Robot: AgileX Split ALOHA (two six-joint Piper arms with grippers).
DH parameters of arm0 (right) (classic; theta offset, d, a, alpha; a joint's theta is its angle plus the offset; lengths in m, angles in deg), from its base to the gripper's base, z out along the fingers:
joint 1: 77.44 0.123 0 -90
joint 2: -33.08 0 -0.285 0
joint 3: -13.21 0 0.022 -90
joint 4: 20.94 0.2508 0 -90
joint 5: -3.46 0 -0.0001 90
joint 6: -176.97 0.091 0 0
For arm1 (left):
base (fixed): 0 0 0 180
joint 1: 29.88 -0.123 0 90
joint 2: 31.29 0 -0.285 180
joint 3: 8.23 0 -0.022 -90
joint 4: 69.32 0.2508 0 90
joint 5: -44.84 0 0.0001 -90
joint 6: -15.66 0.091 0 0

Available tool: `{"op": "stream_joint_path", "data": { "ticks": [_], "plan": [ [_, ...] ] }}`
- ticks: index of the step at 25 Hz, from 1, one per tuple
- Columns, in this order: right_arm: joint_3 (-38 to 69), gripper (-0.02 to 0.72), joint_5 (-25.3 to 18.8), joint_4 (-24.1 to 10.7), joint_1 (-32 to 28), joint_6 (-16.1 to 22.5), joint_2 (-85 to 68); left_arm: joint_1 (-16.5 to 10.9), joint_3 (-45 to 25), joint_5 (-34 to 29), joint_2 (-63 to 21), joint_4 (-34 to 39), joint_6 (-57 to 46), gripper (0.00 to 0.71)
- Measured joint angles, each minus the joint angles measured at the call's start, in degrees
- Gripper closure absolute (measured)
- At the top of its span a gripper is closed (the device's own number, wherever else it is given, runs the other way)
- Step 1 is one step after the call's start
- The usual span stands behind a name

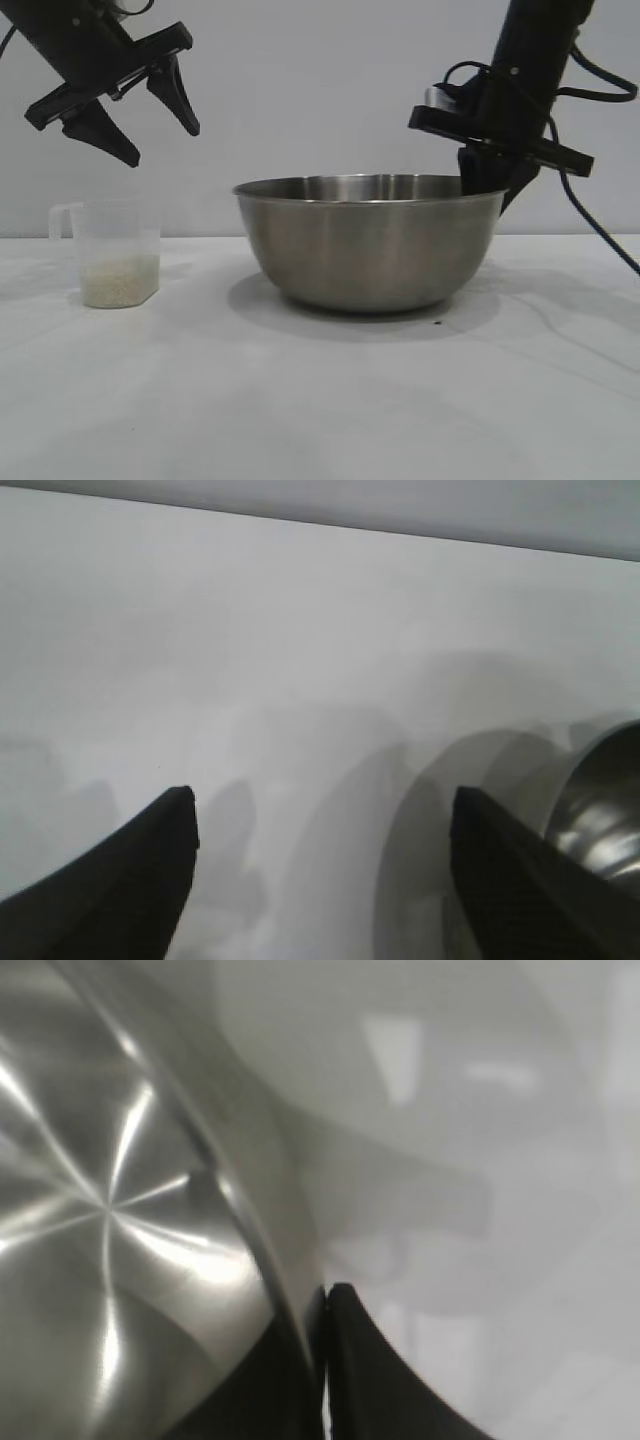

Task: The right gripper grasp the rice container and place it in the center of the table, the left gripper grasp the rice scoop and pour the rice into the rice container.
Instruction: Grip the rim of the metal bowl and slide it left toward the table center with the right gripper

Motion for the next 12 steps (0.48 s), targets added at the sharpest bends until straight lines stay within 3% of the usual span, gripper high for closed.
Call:
{"op": "stream_joint_path", "data": {
  "ticks": [1,10,12],
  "plan": [
    [0.0,0.653,0.0,-0.1,0.0,0.0,0.0,0.0,0.0,0.0,0.0,0.0,0.0,0.243],
    [0.0,0.148,0.0,-0.7,0.0,0.0,-4.8,0.0,0.0,0.0,0.0,0.0,0.0,0.243],
    [0.0,0.138,0.0,-2.0,0.0,0.0,-6.9,0.0,0.0,0.0,0.0,0.0,0.0,0.243]
  ]
}}
